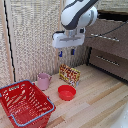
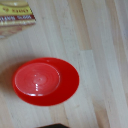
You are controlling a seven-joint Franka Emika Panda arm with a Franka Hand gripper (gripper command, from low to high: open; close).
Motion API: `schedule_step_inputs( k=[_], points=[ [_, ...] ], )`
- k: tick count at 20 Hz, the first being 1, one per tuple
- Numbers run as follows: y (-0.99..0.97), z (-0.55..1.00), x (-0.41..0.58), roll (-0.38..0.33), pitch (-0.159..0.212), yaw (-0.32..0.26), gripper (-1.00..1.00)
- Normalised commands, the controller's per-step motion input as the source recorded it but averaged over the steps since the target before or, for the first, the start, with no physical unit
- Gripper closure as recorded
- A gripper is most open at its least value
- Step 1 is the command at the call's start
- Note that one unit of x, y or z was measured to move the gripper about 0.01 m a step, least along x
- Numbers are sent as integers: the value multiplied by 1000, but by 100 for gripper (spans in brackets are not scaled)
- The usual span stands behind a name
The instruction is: Shift your gripper thoughtfully near the cereal snack bar. Tenderly grip the snack bar with your precision device. Carefully hover the precision device above the first drawer installation and invite the snack bar to descend into the first drawer installation.
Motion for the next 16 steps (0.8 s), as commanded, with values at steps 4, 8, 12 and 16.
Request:
schedule_step_inputs(
  k=[4, 8, 12, 16],
  points=[
    [-512, -239, 194, 3, 0, 22, -100],
    [-326, -296, 205, 0, 0, 36, -100],
    [-280, -283, 255, 0, 0, 51, -100],
    [-204, -218, 314, -5, 0, 91, -100]
  ],
)
